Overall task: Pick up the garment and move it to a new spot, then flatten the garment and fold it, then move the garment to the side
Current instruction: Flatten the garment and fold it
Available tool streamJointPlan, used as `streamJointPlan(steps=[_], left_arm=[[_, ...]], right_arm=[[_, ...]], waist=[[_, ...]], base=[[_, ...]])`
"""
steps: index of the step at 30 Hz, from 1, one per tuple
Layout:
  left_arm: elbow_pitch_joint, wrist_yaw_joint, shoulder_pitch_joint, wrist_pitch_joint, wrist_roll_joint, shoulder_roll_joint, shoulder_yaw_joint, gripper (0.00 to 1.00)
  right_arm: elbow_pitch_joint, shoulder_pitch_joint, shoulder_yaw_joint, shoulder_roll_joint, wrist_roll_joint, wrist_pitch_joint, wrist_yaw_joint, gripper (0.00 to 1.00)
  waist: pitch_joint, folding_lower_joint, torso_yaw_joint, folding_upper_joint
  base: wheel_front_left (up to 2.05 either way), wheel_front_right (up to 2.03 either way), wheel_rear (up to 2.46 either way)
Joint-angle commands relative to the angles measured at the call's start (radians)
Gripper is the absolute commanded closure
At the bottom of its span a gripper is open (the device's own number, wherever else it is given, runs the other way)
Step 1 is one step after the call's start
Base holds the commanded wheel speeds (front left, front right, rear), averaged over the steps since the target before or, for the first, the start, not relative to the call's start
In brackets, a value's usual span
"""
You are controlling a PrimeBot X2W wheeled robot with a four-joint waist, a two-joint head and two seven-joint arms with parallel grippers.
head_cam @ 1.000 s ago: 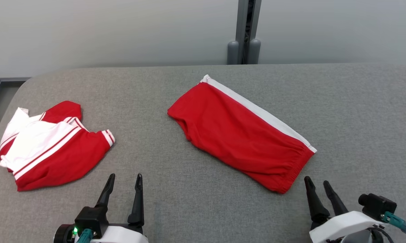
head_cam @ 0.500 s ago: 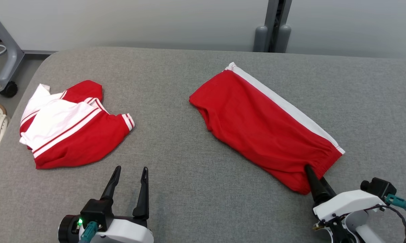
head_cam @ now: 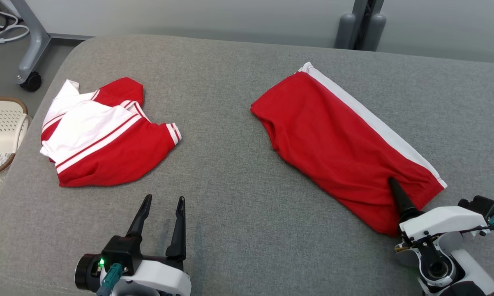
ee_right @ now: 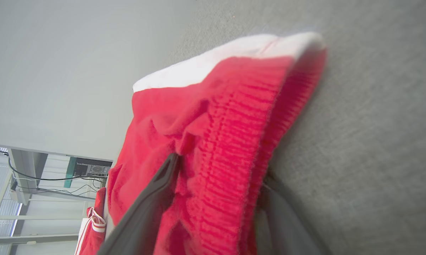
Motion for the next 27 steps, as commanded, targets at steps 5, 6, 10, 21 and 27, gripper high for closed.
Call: streamJointPlan(steps=[5,6,10,21,27], left_arm=[[-0.005,0.004,-0.026,0.001,-0.007,0.004,-0.001,0.0],[-0.005,0.004,-0.028,0.001,-0.008,0.004,-0.002,0.0],[-0.002,0.005,-0.042,0.001,0.001,0.003,-0.009,0.0],[0.011,0.007,-0.028,0.001,0.008,0.004,-0.018,0.0],[0.022,0.004,-0.019,0.001,0.003,0.004,-0.025,0.0]], right_arm=[[0.021,-0.008,0.045,0.043,0.061,0.04,0.008,0.0],[0.022,-0.012,0.05,0.045,0.065,0.041,0.008,0.0],[0.023,-0.026,0.069,0.046,0.077,0.039,0.008,0.0],[0.002,-0.031,0.136,-0.005,0.073,0.037,0.008,1.0],[-0.01,-0.04,0.21,-0.085,0.037,0.079,0.005,1.0]], waist=[[0.017,0.0,0.01,0.0],[0.019,0.0,0.012,0.0],[0.026,0.0,0.017,0.0],[0.003,0.0,0.011,0.0],[-0.028,0.0,0.006,0.0]], base=[[0.0,0.0,0.0],[0.0,0.0,0.0],[0.0,0.0,0.0],[0.0,0.0,0.0],[0.0,0.0,0.0]])
